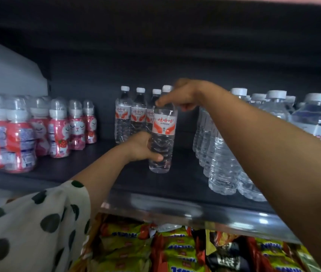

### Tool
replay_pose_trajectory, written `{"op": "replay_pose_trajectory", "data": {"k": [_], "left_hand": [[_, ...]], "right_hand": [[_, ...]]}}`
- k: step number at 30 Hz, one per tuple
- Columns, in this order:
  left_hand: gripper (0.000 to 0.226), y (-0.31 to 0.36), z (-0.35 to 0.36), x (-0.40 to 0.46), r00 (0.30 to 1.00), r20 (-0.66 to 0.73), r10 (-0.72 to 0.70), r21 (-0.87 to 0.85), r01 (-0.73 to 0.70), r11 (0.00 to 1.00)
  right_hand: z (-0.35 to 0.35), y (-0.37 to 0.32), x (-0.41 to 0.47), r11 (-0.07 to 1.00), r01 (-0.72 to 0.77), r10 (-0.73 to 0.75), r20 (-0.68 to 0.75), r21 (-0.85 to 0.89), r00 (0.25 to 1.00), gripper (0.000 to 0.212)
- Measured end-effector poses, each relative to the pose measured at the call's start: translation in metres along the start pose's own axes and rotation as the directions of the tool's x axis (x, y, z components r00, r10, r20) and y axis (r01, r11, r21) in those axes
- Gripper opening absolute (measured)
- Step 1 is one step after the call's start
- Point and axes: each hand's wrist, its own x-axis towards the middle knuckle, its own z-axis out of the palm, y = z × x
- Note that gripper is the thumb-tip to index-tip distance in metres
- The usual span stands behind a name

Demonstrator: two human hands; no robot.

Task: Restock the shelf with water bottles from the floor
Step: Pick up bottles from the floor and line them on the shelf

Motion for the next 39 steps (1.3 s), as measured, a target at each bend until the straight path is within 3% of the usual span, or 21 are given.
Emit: {"op": "replay_pose_trajectory", "data": {"k": [5, 14, 21, 23, 25, 29, 36, 39], "left_hand": [[0.034, -0.003, 0.005, -0.001, 0.999, 0.006, -0.036, 0.115, 0.035, 0.993], [0.050, -0.009, 0.008, 0.041, 0.995, -0.030, -0.095, 0.235, 0.099, 0.967], [0.022, -0.013, 0.009, 0.084, 0.990, -0.127, -0.063, 0.310, 0.100, 0.945], [0.015, -0.016, 0.008, 0.093, 0.990, -0.122, -0.064, 0.330, 0.102, 0.938], [0.018, -0.021, 0.006, 0.102, 0.986, -0.151, -0.077, 0.335, 0.124, 0.934], [0.040, -0.032, -0.001, 0.116, 0.951, -0.276, -0.138, 0.375, 0.239, 0.895], [0.042, -0.034, 0.002, 0.129, 0.955, -0.263, -0.140, 0.419, 0.244, 0.875], [0.039, -0.033, 0.005, 0.130, 0.949, -0.284, -0.137, 0.416, 0.251, 0.874]], "right_hand": [[0.009, 0.001, -0.001, 0.982, -0.080, 0.064, 0.096, 0.170, 0.993, 0.035], [0.015, 0.006, 0.026, 0.964, -0.215, 0.201, 0.106, 0.155, 0.974, 0.028], [0.028, 0.023, 0.071, 0.956, -0.263, 0.266, -0.007, 0.134, 0.964, 0.043], [0.032, 0.028, 0.084, 0.953, -0.277, 0.282, -0.027, 0.119, 0.959, 0.059], [0.036, 0.033, 0.098, 0.946, -0.296, 0.302, -0.030, 0.129, 0.953, 0.066], [0.040, 0.042, 0.119, 0.942, -0.298, 0.311, -0.060, 0.156, 0.949, 0.059], [0.043, 0.059, 0.145, 0.942, -0.287, 0.303, -0.071, 0.173, 0.950, 0.072], [0.043, 0.057, 0.146, 0.939, -0.301, 0.311, -0.039, 0.168, 0.949, 0.067]]}}
